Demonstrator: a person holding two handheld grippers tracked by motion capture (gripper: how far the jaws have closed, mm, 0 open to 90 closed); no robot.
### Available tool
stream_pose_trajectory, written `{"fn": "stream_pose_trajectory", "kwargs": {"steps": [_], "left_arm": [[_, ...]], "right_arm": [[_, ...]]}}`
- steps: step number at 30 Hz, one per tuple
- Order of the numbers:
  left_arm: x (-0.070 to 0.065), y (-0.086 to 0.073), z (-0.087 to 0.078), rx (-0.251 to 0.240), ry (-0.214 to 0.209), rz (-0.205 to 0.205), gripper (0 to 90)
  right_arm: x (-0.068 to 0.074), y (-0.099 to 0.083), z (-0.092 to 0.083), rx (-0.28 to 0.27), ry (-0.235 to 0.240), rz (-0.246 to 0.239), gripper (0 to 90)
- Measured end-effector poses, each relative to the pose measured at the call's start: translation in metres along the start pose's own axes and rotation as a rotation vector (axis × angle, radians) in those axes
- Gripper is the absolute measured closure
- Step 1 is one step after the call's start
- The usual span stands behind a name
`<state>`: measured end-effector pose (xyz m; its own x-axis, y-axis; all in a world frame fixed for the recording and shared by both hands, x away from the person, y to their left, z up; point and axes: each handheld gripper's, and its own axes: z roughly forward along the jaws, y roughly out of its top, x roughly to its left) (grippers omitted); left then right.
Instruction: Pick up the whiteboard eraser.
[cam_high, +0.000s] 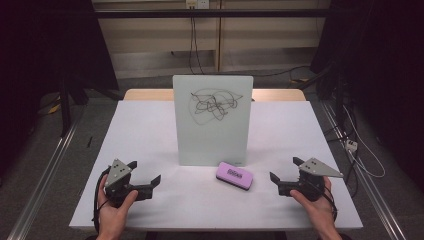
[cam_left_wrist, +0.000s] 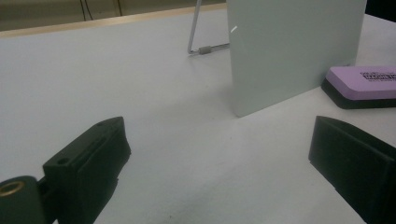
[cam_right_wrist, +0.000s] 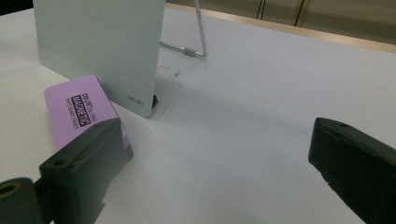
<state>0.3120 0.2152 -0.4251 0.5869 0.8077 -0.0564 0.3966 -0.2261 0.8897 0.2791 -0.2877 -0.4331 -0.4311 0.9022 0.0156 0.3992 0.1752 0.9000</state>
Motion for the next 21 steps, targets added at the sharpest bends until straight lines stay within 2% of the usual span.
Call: {"fn": "stream_pose_trajectory", "kwargs": {"steps": [11, 21], "left_arm": [[-0.0007, -0.0004, 0.001, 0.007, -0.002, -0.006, 4.7], [-0.0001, -0.0013, 0.0002, 0.017, 0.005, -0.003, 4.7]], "right_arm": [[-0.0002, 0.0008, 0.0002, 0.02, 0.027, 0.001, 3.8], [0.0044, 0.0033, 0.0042, 0.064, 0.099, -0.022, 4.3]]}}
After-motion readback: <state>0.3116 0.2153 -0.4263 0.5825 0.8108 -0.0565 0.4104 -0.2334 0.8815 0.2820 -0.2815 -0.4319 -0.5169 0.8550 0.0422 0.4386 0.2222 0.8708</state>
